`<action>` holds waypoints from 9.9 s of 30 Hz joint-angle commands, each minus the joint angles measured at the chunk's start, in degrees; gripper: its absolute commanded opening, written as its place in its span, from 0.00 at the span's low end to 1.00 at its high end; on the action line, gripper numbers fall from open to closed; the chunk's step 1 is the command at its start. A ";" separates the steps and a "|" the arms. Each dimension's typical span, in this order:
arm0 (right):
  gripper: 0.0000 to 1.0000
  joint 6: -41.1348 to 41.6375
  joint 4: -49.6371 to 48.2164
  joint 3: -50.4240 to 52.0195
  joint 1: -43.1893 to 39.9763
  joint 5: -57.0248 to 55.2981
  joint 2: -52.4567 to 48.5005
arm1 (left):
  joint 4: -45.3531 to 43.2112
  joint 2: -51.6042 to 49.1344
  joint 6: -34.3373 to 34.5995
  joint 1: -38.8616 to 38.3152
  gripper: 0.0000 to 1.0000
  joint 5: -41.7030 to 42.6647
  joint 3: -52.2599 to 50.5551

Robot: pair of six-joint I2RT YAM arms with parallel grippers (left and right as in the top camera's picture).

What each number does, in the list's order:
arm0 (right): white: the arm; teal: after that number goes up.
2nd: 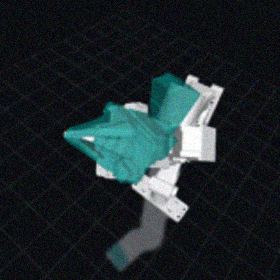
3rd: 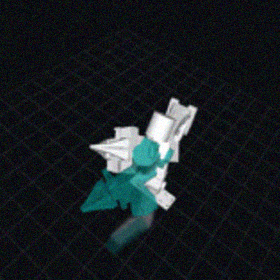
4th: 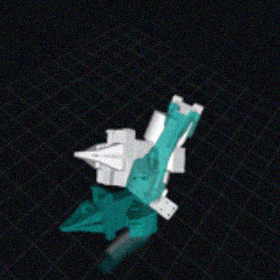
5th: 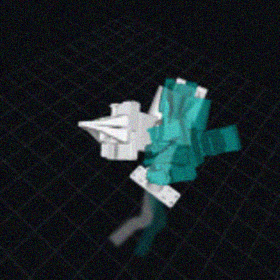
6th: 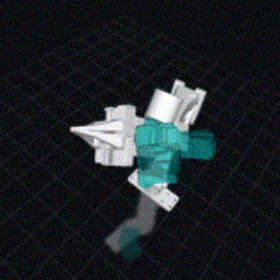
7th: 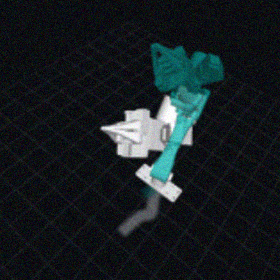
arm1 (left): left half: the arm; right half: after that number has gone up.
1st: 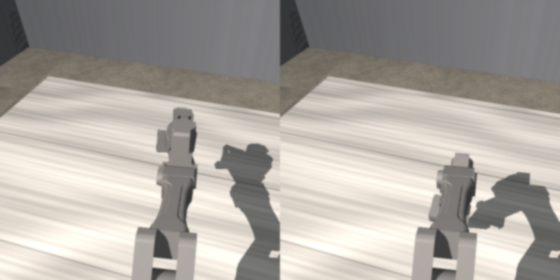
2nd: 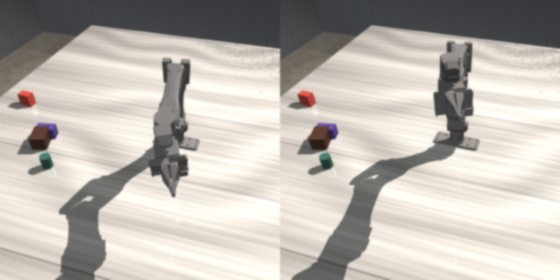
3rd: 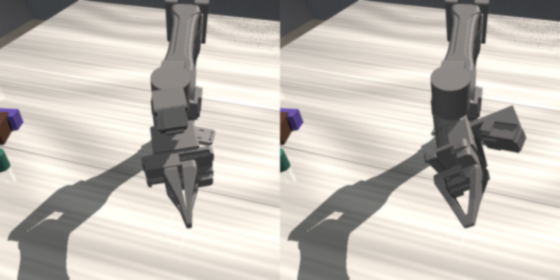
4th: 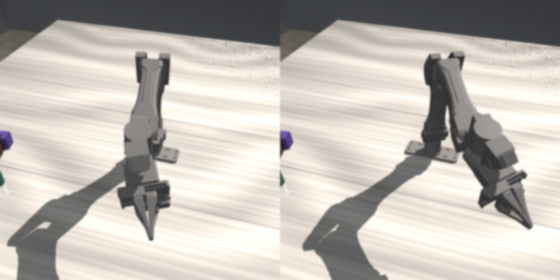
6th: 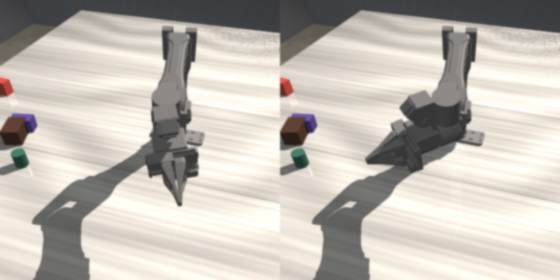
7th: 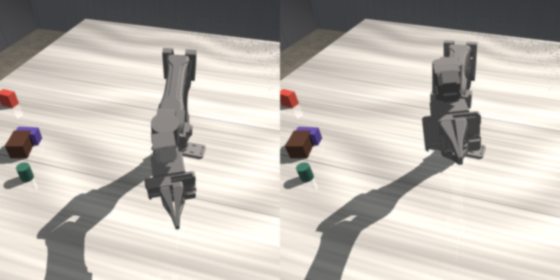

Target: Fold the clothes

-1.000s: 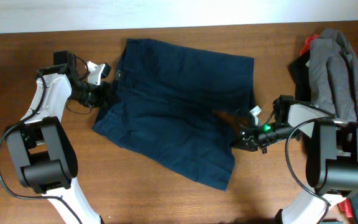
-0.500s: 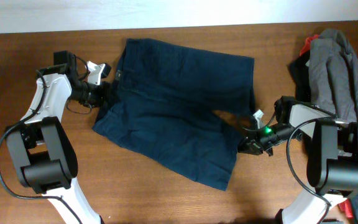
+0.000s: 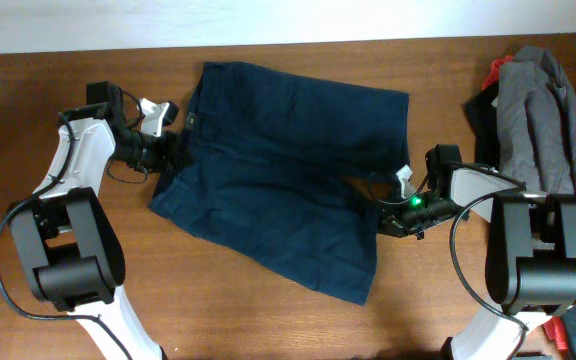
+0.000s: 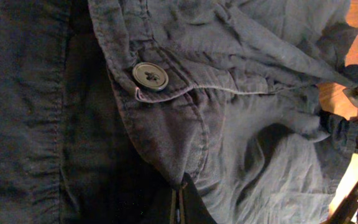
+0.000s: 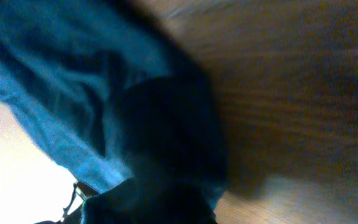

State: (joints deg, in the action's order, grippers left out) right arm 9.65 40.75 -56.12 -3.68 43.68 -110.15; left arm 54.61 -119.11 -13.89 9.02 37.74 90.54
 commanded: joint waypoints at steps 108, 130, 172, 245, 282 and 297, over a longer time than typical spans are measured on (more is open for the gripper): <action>0.13 4.61 12.31 -12.68 5.22 -33.40 2.01 | -2.56 0.96 13.97 0.57 0.01 -25.55 -20.33; 0.36 -11.56 19.19 -14.19 -0.35 -13.88 2.84 | -2.51 1.40 14.34 4.72 0.16 -25.51 -20.00; 0.04 4.39 -27.26 -16.46 7.02 -31.63 -15.72 | -0.09 4.81 5.20 -1.05 0.07 -8.09 -8.61; 0.87 -10.71 41.29 -30.05 -0.57 -24.83 10.34 | -5.29 20.98 24.52 2.40 0.48 -25.59 -38.38; 0.24 -16.79 36.30 2.21 -0.50 -11.50 10.47 | -10.73 20.98 24.57 2.40 0.01 -26.84 -38.40; 0.59 -10.82 17.00 14.75 -0.46 -8.07 10.47 | -10.95 20.98 24.57 2.40 0.03 -26.84 -38.40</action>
State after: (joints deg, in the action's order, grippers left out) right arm -1.74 59.64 -42.30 -4.45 33.98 -99.59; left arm 44.56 -97.97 10.96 11.18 12.14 52.29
